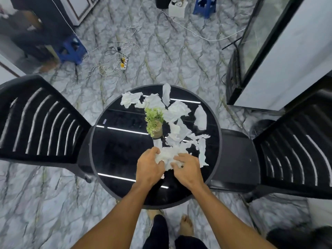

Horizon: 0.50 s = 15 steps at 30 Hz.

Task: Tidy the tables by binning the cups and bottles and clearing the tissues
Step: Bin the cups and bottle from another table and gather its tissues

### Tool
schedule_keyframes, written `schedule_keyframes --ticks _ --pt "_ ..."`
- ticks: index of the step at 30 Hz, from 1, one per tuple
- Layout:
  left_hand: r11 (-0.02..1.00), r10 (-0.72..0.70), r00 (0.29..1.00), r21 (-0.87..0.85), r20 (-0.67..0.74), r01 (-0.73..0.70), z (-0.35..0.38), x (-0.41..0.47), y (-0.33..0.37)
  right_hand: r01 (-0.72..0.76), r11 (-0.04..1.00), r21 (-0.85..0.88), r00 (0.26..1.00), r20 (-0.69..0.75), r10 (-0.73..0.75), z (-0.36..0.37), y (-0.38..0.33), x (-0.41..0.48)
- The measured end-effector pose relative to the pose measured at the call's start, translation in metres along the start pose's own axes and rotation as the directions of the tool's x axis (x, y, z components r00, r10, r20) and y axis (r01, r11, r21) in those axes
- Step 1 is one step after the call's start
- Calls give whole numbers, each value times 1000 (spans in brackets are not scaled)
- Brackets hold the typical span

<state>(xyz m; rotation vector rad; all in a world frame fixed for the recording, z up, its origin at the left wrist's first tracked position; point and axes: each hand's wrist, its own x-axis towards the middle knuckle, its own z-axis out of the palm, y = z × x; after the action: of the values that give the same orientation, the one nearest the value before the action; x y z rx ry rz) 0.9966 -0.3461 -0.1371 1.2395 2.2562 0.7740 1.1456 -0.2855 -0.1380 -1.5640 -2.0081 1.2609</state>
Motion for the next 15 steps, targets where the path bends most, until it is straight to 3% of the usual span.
schedule_keyframes --ticks 4,6,8,12,15 --pt "995 81 997 57 -14 -80 12 1 37 4 996 85 955 -296 21 -28 18 -7" --pt "987 142 990 72 -7 -141 20 3 55 -33 994 108 935 -349 69 -43 26 -10" --pt "974 194 977 97 92 -203 29 9 69 -81 993 86 958 -268 102 -56 35 -10" --pt "968 102 902 168 420 -188 49 26 81 -145 979 -141 989 -55 138 -72 54 0" --pt "949 -2 870 275 493 -154 63 34 71 -174 952 -251 981 35 189 -72 59 11"
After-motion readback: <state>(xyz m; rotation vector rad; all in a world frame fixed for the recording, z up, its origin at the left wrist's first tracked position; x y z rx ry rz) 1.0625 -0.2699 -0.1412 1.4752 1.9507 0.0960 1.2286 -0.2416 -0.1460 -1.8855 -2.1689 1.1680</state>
